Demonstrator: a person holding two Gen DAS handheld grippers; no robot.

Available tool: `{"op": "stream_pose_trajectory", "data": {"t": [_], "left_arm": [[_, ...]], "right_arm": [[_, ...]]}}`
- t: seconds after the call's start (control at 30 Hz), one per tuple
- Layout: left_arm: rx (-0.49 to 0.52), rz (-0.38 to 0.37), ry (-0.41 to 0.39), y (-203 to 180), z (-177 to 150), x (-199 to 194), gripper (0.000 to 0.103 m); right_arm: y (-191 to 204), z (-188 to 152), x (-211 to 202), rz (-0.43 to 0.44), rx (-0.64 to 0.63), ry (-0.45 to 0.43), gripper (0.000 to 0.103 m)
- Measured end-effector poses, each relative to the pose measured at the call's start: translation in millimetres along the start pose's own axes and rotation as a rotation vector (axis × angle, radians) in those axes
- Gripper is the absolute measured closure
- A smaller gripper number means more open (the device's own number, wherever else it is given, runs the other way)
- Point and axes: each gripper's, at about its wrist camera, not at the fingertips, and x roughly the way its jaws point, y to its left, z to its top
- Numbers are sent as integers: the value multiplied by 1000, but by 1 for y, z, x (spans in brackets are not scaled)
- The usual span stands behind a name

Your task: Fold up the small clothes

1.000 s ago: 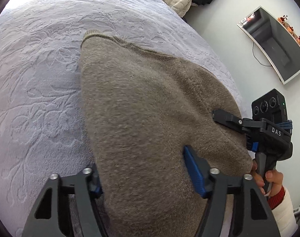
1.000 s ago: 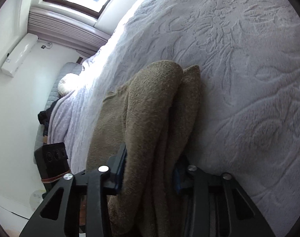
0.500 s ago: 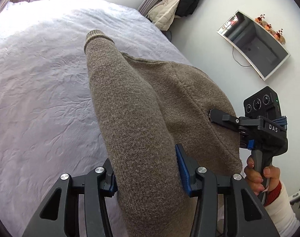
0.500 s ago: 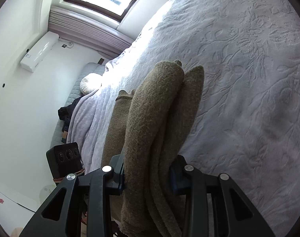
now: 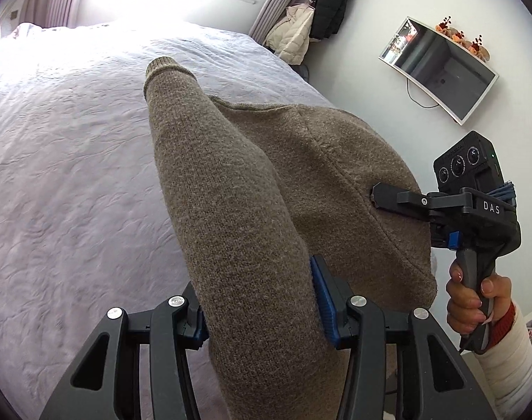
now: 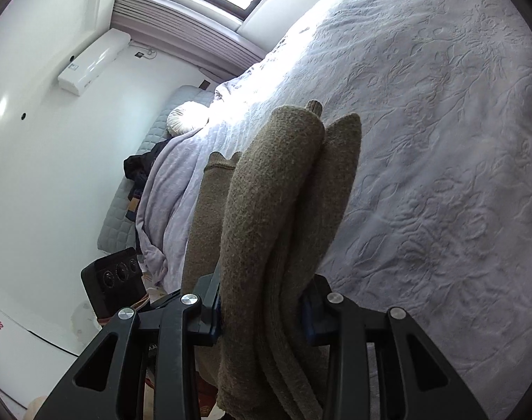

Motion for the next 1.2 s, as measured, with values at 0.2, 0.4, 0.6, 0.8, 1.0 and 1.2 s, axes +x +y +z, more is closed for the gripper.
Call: {"op": "stream_pose_trajectory", "data": {"t": [0.2, 0.4, 0.6, 0.8, 1.0, 1.2], "left_arm": [[-39, 42, 36, 22, -19, 8, 53], [-85, 84, 70, 44, -41, 30, 53], [-145, 69, 60, 66, -54, 42, 53], [-107, 106, 54, 61, -61, 40, 51], [-93, 140, 50, 50, -56, 43, 50], [-69, 232, 41, 46, -61, 37, 32]], "right_arm": [[-5, -15, 34, -9, 29, 28, 66], [-23, -29, 65, -39, 56, 65, 66], [-44, -37, 78, -96, 67, 55, 66], [-52, -42, 75, -131, 72, 50, 63], [-34, -49, 62, -303, -18, 48, 56], [7, -59, 26, -424, -171, -57, 53]]}}
